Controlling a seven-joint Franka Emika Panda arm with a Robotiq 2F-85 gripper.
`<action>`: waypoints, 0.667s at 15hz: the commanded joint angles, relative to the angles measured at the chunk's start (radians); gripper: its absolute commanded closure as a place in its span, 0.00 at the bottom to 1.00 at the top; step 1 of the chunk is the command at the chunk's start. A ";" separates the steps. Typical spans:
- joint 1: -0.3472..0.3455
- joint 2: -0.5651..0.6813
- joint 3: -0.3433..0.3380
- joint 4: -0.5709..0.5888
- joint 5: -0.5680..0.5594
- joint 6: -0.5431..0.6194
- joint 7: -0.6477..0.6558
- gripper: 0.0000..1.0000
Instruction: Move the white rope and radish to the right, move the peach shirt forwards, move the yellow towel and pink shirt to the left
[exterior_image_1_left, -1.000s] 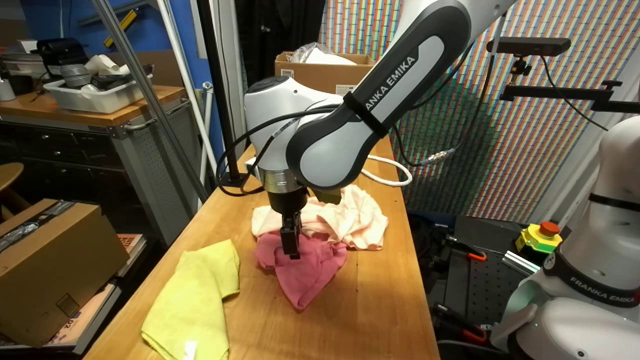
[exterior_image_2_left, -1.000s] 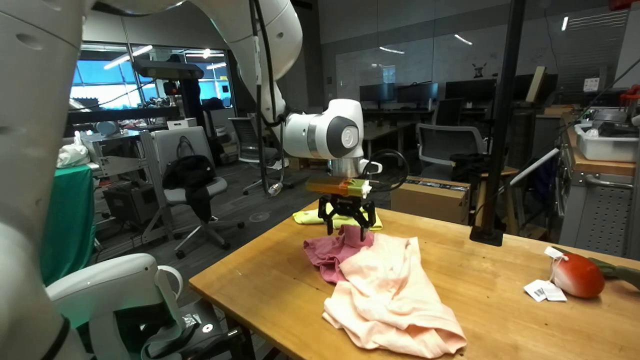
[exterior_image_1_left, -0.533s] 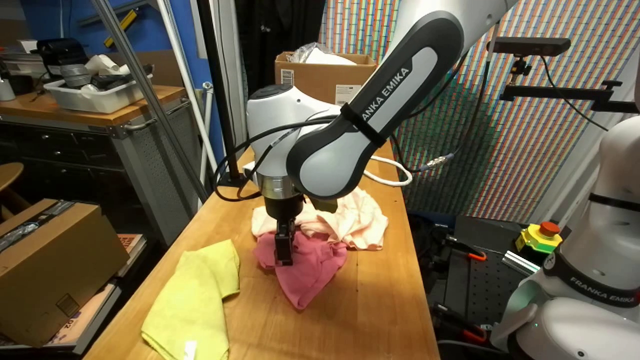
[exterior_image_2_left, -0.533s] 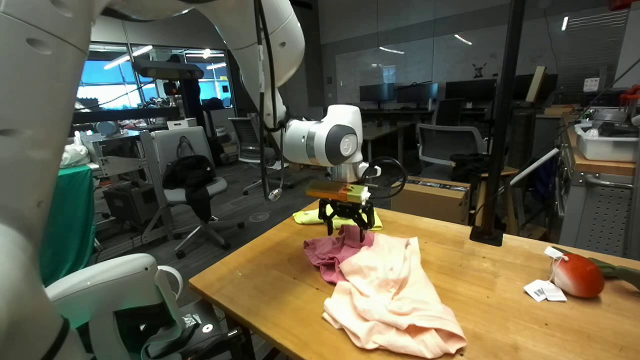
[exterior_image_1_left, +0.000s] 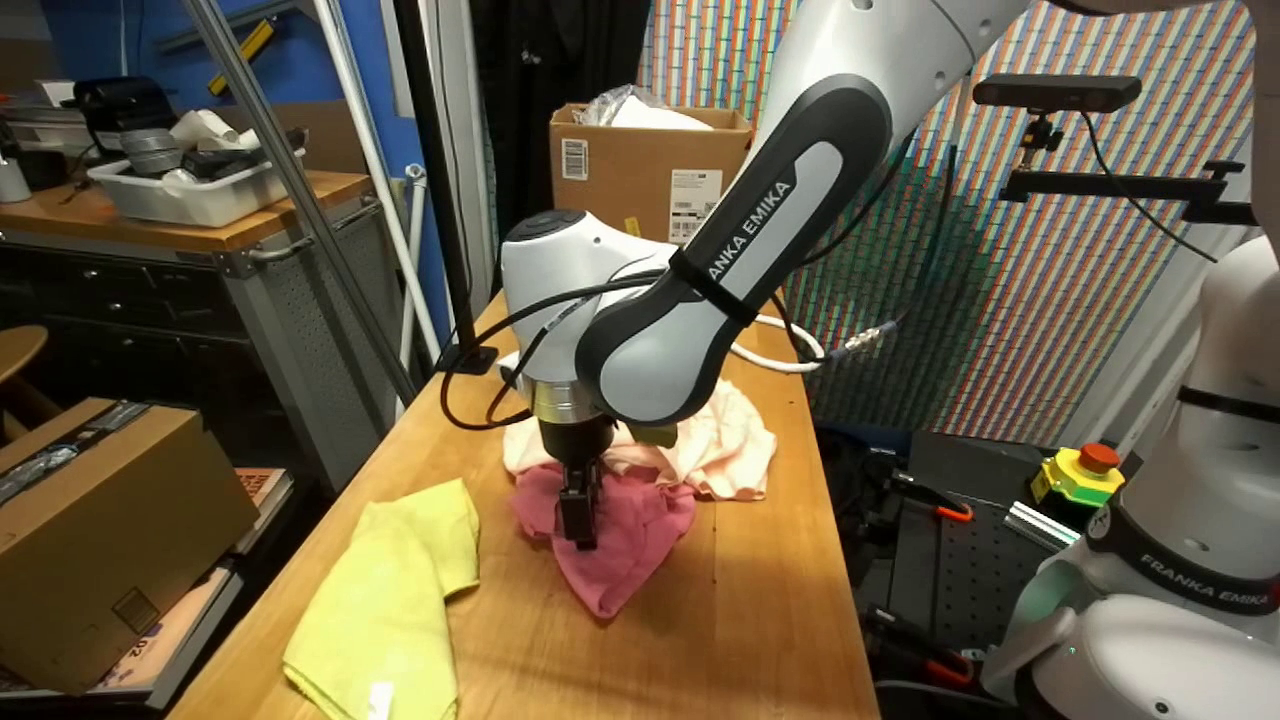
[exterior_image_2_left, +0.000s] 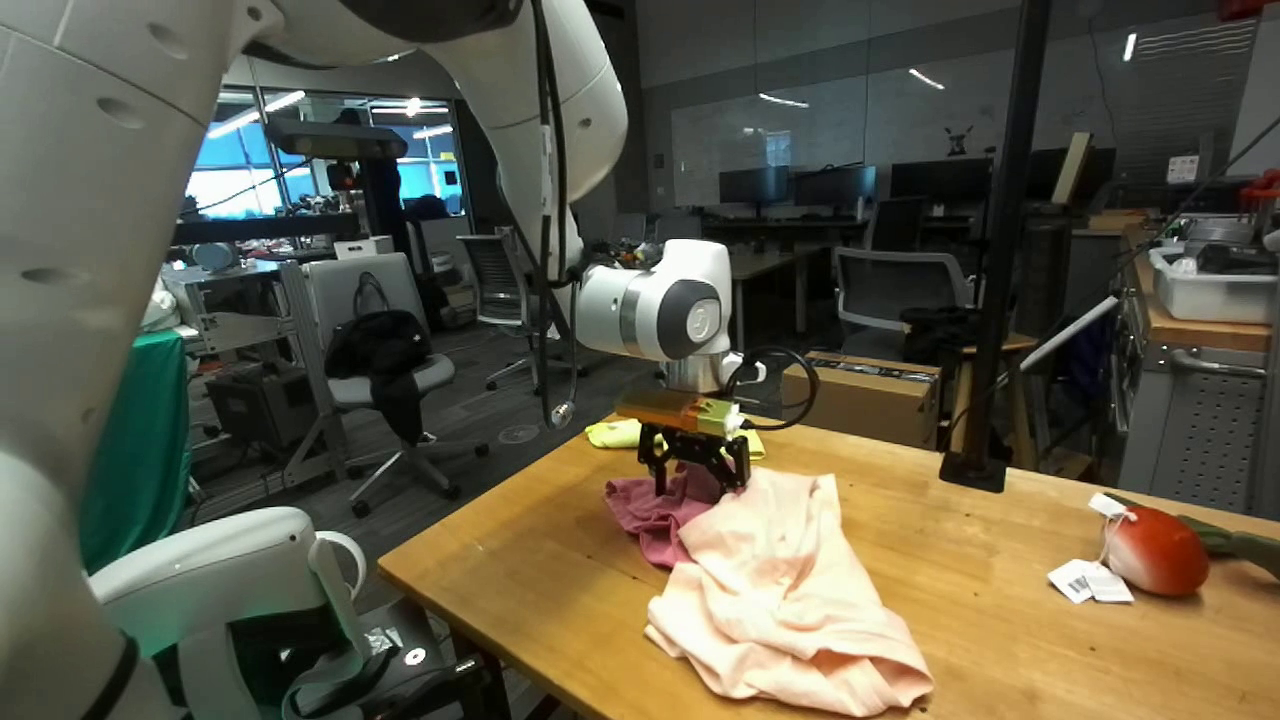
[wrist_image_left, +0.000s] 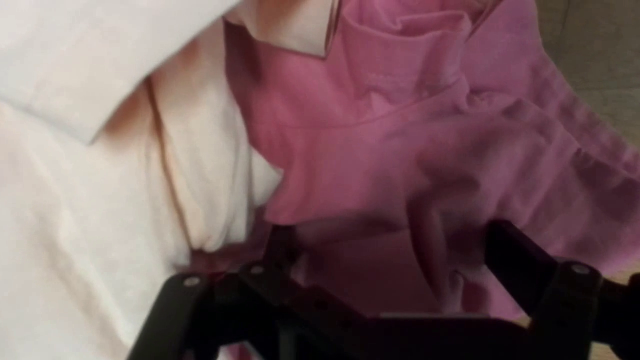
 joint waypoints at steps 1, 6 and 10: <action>-0.004 0.013 0.001 0.013 0.000 0.008 -0.021 0.07; -0.003 0.010 0.000 0.016 -0.004 0.014 -0.029 0.55; -0.003 -0.002 -0.001 0.014 -0.008 0.019 -0.034 0.85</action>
